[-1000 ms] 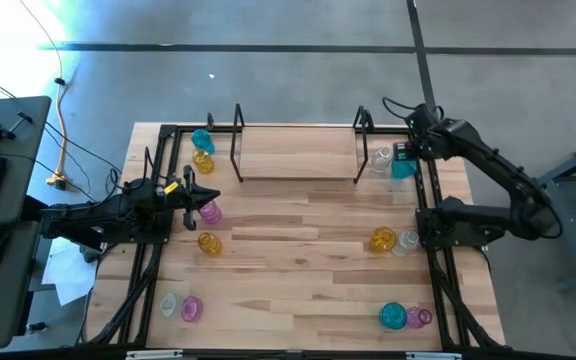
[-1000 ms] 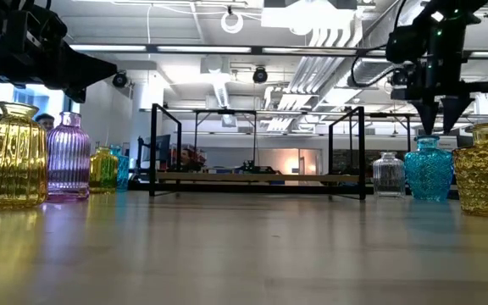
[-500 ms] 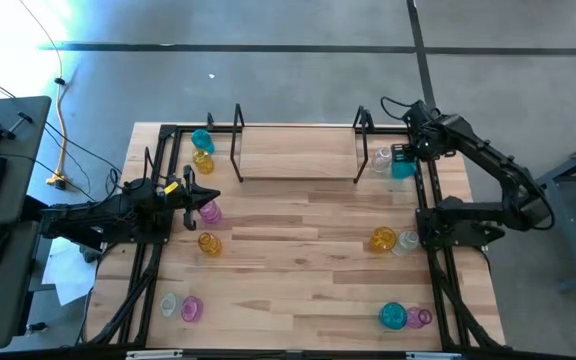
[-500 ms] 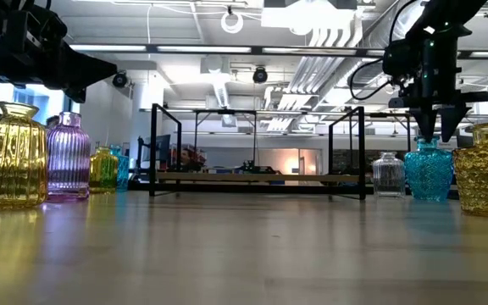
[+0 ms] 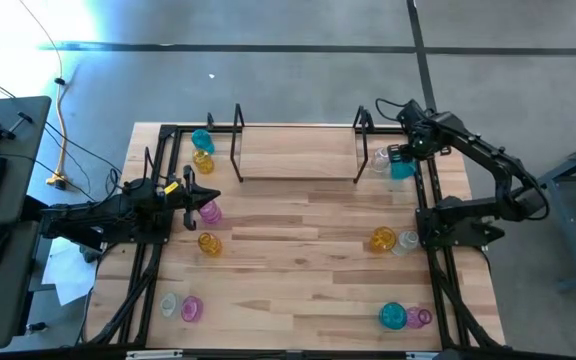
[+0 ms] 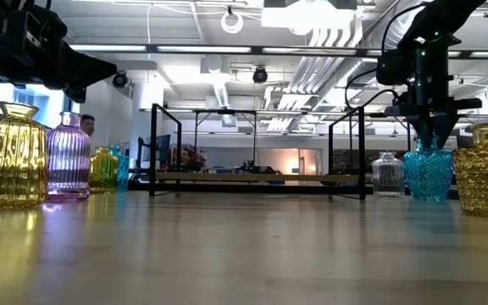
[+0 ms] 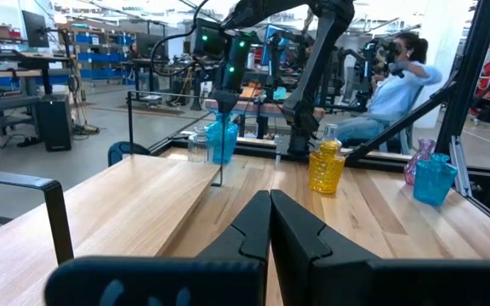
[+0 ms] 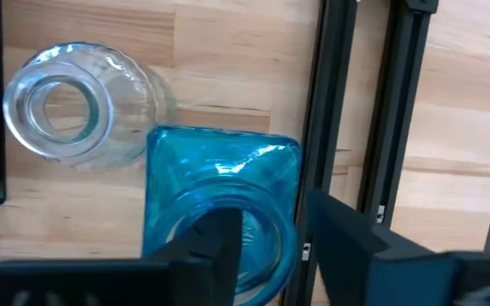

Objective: Sort vases onto shelf
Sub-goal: Put the top right blue vase on the shelf

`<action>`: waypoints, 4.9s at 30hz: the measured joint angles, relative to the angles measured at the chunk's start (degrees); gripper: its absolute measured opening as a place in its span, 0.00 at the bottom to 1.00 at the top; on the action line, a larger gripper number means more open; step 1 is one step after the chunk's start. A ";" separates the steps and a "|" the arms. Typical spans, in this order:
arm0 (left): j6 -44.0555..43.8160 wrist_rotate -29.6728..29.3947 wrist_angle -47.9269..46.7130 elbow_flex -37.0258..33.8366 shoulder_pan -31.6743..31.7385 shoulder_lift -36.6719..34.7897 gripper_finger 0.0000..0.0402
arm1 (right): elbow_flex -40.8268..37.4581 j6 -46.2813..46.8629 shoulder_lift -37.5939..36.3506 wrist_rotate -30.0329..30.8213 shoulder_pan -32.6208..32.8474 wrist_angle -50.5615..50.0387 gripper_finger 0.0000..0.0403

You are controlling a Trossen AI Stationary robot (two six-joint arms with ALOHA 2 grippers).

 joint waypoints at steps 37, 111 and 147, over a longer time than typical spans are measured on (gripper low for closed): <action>-0.18 0.02 0.00 0.00 0.00 0.00 0.00 | 6.16 -5.45 0.02 -6.41 0.90 -12.24 0.04; -0.09 0.07 0.05 0.00 0.02 -0.02 0.00 | 80.98 -52.40 47.67 -16.63 28.25 -28.15 0.04; -0.09 0.07 0.05 0.00 0.01 -0.02 0.00 | 64.81 -60.81 47.60 -6.91 27.89 -27.91 0.23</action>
